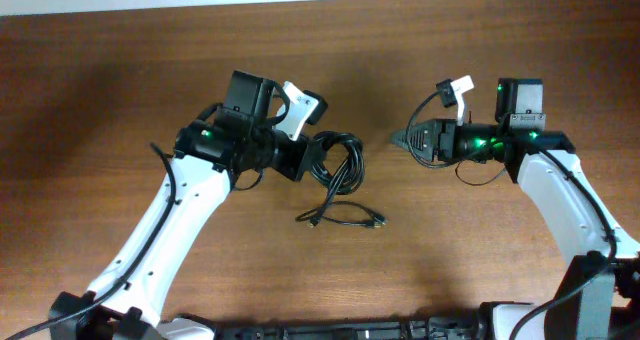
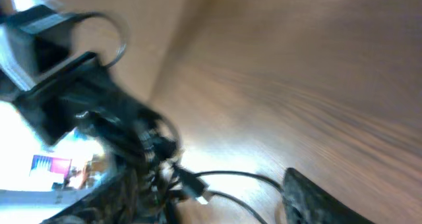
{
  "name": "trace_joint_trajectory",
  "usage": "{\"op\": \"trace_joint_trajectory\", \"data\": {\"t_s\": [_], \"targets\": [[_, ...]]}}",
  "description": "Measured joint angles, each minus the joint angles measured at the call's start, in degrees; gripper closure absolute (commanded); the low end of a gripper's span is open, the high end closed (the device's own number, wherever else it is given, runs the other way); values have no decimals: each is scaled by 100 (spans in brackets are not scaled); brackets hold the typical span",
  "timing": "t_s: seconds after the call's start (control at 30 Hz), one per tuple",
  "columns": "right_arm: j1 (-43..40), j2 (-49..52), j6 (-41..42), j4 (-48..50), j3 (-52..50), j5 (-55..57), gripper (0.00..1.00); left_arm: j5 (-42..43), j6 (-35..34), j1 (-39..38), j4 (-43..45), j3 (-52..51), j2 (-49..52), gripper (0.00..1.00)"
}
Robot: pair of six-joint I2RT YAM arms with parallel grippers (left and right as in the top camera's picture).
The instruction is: Untangle cables
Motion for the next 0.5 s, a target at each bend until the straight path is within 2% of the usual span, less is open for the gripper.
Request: {"op": "trace_joint_trajectory", "data": {"t_s": [0.1, 0.2, 0.3, 0.33, 0.37, 0.4, 0.43, 0.5], "targets": [[365, -22, -940, 11, 0, -824, 23, 2, 1091, 0, -20, 0, -24, 100], [1169, -26, -1283, 61, 0, -201, 25, 2, 1475, -7, -20, 0, -24, 97], [1606, -26, -1401, 308, 2, 170, 80, -44, 1539, -304, -79, 0, -24, 97], [1624, -28, -1410, 306, 0, 179, 96, -116, 1556, -435, -79, 0, -24, 94], [1639, -55, -1447, 295, 0, 188, 96, -411, 1554, -610, -63, 0, -22, 76], [1637, -52, -1436, 284, 0, 234, 96, -544, 1561, -647, -63, 0, -28, 70], [1637, -52, -1390, 295, 0, 299, 96, -643, 1563, -669, -50, 0, -28, 47], [1637, -52, -1178, 313, 0, 372, 96, -850, 1331, -754, -63, 0, -31, 36]]}}
